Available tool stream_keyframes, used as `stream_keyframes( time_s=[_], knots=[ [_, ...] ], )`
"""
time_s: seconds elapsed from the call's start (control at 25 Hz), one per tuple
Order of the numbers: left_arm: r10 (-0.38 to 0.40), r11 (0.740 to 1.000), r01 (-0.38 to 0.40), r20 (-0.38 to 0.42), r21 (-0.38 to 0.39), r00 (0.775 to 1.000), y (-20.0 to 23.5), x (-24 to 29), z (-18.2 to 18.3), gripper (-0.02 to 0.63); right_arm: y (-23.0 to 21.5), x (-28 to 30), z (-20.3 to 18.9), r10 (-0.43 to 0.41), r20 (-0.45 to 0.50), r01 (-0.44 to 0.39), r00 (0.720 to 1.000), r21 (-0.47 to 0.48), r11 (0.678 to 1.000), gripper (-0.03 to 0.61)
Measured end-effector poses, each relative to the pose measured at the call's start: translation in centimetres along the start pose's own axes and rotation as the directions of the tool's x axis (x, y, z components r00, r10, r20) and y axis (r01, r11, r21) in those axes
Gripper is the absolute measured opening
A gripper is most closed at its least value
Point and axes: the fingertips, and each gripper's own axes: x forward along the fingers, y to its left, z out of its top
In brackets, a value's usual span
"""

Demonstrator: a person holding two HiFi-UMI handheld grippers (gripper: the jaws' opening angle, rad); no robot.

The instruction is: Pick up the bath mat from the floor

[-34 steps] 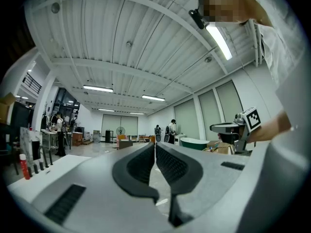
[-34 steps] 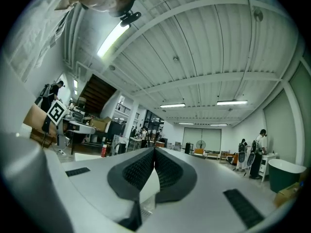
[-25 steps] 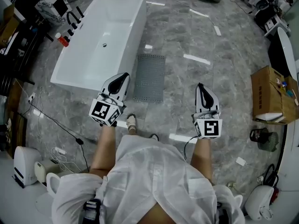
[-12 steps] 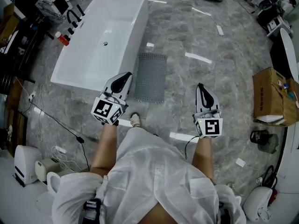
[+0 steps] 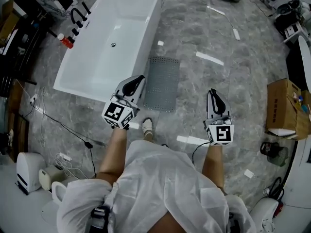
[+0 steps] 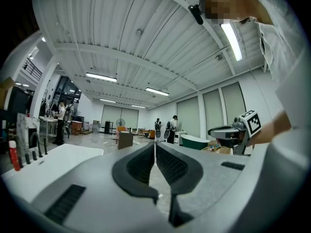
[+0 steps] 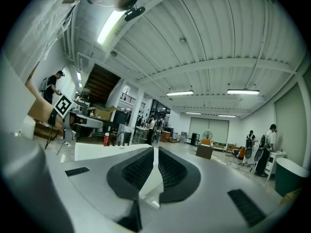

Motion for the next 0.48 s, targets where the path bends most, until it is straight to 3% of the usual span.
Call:
stream_keyframes(
  time_s=[0.48],
  knots=[
    [0.005,1.0,-0.005,-0.009,-0.028,1.0,9.9,4.4,-1.5,0.018,1.0,11.0,-1.4,0.033,-0.055,-0.033,0.998,-0.002,0.999,0.032]
  ],
)
